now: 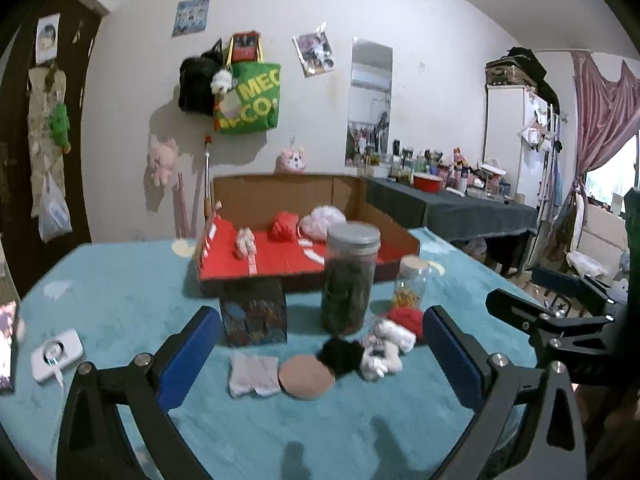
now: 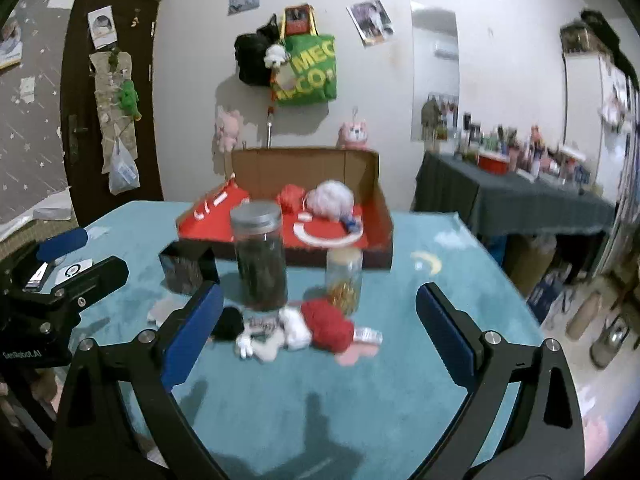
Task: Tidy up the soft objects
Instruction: 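Withdraw both tools from the box toward the table items, then grasp the black fluffy ball with the left tool while the right tool grasps the red knitted sock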
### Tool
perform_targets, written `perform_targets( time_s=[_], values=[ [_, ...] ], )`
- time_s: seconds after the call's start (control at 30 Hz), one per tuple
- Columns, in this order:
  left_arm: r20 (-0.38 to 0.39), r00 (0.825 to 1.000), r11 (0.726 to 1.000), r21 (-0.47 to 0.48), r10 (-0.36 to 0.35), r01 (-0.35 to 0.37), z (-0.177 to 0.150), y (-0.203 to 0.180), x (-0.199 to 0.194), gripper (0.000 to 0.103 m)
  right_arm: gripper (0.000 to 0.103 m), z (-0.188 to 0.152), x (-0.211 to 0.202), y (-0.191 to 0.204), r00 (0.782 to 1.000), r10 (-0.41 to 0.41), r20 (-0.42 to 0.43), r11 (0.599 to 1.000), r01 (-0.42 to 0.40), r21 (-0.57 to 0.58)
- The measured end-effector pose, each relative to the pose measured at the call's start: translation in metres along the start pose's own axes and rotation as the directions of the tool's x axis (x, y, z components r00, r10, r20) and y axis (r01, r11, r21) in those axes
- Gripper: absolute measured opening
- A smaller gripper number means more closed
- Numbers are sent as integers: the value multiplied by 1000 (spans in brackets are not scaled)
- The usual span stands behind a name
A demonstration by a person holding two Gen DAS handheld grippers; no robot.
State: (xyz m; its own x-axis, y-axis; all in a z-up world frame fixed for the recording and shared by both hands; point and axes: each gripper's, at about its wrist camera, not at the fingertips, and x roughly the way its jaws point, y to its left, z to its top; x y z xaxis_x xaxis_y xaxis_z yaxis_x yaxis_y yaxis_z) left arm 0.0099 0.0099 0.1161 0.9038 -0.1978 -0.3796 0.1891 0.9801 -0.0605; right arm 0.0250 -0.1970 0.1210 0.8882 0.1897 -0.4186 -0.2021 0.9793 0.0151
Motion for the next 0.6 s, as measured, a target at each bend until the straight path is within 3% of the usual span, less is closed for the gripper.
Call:
perform_targets(
  time_s=[0.23,0.6],
  values=[
    [-70,997,1000,-14,22,-23,-28,2,15,103,99,-29,21,-8,997,-24,-72,999,26,29],
    [-151,988,999,-39,15,-21,-45,5,38,103,99,-57,45,-11,988,-24,-152,998,32,47]
  ],
)
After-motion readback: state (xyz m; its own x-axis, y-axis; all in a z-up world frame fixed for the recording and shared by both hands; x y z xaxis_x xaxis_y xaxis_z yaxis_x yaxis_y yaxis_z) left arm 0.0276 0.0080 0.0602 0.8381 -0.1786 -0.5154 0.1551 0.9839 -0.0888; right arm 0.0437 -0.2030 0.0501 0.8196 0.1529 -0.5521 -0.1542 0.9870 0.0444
